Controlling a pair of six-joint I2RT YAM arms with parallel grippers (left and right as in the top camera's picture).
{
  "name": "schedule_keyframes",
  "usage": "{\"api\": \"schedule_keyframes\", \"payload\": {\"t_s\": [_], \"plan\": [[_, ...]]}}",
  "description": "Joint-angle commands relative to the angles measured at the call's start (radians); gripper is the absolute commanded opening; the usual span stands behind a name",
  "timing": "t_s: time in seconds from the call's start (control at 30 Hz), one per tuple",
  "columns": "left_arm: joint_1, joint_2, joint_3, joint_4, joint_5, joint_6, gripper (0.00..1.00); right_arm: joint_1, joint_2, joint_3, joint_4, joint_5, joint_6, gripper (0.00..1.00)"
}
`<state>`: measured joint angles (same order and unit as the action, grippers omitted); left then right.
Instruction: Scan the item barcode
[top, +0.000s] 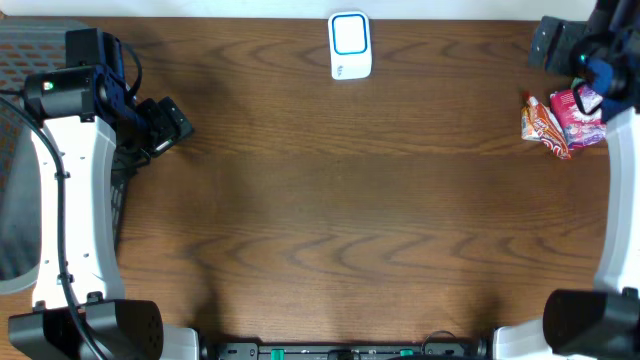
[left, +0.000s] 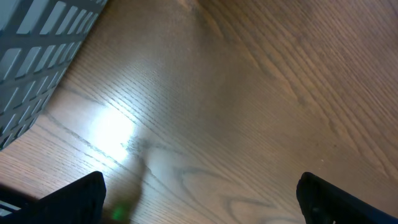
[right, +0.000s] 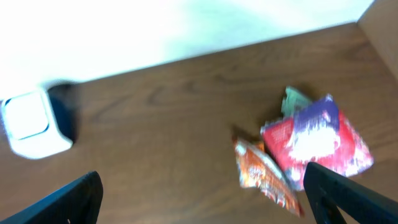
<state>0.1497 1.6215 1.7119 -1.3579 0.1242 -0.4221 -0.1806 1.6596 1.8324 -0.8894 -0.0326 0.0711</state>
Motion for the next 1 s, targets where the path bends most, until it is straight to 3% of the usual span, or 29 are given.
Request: {"api": "schedule_keyframes", "payload": {"t_s": [0.0,0.23,0.7,0.97], "plan": [[0.002,0.006,-0.005,-0.003,-0.013,-0.001,0.98,0.006,-0.026,-0.002,-0.079,-0.030,0.008,0.99],[0.002,0.006,-0.005,-0.003,-0.013,-0.001,0.98,0.006,-0.115,-0.106,-0.111,-0.079,-0.020,0.99],[0.002,0.006,-0.005,-0.003,-0.013,-0.001,0.98,0.006,-0.618,-0.858,0.402,-0.135,0.071,0.99],[0.002,0.006,-0.005,-0.003,-0.013,-0.001,0.98,0.005,-0.638,-1.029,0.430,-0.124,0.092,0.99]]}}
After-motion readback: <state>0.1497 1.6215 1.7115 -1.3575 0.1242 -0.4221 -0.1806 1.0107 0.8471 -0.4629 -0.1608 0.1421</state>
